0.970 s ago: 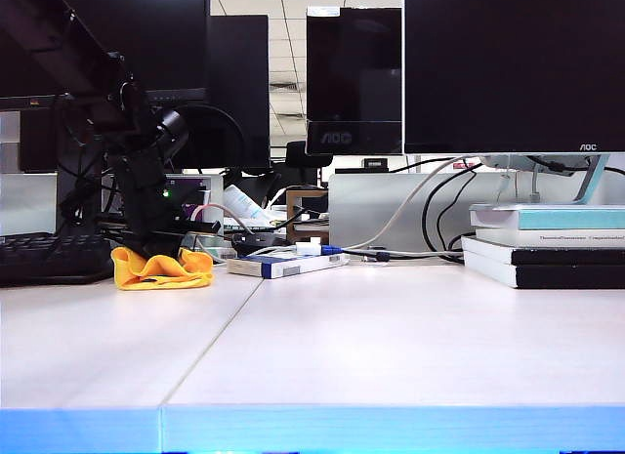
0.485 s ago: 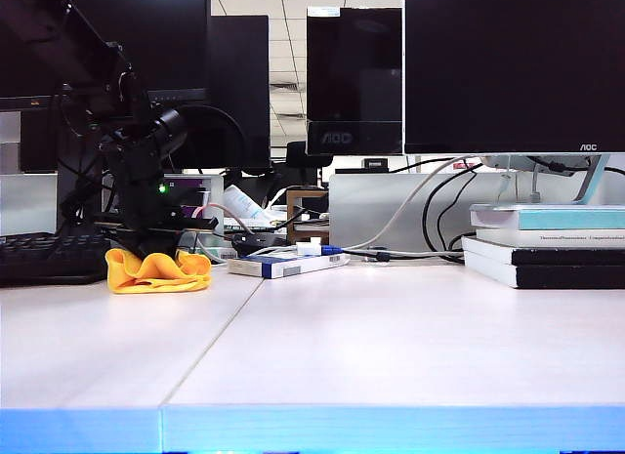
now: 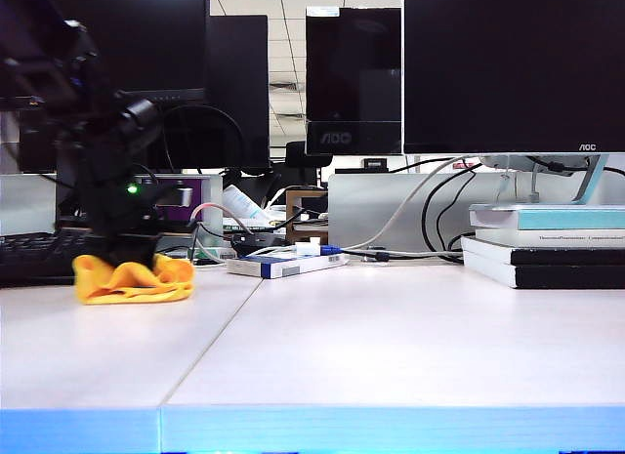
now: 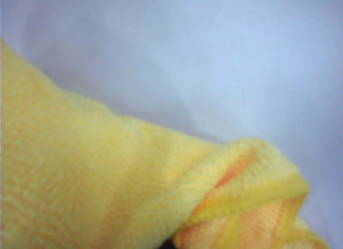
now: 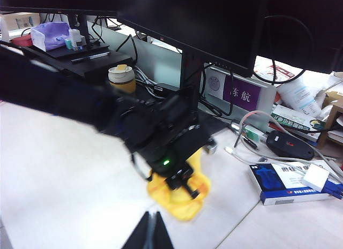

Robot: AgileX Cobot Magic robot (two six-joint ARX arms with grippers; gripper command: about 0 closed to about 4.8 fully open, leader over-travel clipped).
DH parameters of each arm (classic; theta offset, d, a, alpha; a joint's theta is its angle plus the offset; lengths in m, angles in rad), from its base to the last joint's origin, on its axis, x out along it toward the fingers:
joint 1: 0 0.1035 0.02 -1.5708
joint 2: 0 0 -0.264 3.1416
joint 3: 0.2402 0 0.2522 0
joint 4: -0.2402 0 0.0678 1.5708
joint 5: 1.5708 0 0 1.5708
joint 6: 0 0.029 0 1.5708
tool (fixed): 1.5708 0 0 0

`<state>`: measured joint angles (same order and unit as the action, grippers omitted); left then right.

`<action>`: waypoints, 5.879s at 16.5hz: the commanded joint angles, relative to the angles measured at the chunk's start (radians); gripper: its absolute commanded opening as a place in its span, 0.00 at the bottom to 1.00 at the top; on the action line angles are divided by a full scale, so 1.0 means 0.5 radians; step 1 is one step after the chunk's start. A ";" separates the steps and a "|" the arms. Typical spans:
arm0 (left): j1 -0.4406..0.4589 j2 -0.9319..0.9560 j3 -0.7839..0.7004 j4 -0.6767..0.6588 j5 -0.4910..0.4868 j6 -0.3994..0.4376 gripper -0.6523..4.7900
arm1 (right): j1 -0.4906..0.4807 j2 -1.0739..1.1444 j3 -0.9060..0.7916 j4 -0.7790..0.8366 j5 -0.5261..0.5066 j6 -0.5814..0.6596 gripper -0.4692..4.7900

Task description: Wipe the table from front to back using the rag.

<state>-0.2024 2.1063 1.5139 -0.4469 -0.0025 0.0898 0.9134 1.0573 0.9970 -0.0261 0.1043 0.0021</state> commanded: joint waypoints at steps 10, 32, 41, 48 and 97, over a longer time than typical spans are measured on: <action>-0.006 -0.915 -1.245 -0.248 0.063 -0.052 0.11 | 0.002 -0.007 0.011 0.062 -0.041 -0.006 0.09; -0.047 -1.472 -1.821 -0.504 0.084 -0.224 0.11 | 0.003 -0.006 0.011 0.062 -0.072 -0.006 0.09; -0.047 -1.624 -1.613 -0.494 0.110 -0.251 0.65 | 0.003 -0.006 0.011 0.061 -0.079 -0.005 0.09; -0.047 -1.624 -1.277 -0.475 0.133 -0.254 0.13 | 0.001 -0.005 0.011 0.061 -0.078 -0.005 0.09; -0.043 -4.153 -3.013 0.845 0.076 -0.425 0.11 | 0.001 -0.362 -1.069 0.449 0.252 -0.006 0.09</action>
<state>-0.2256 0.0296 0.0078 -0.0334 0.0547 -0.1280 0.9138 0.8787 0.4591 0.1829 0.2317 0.0017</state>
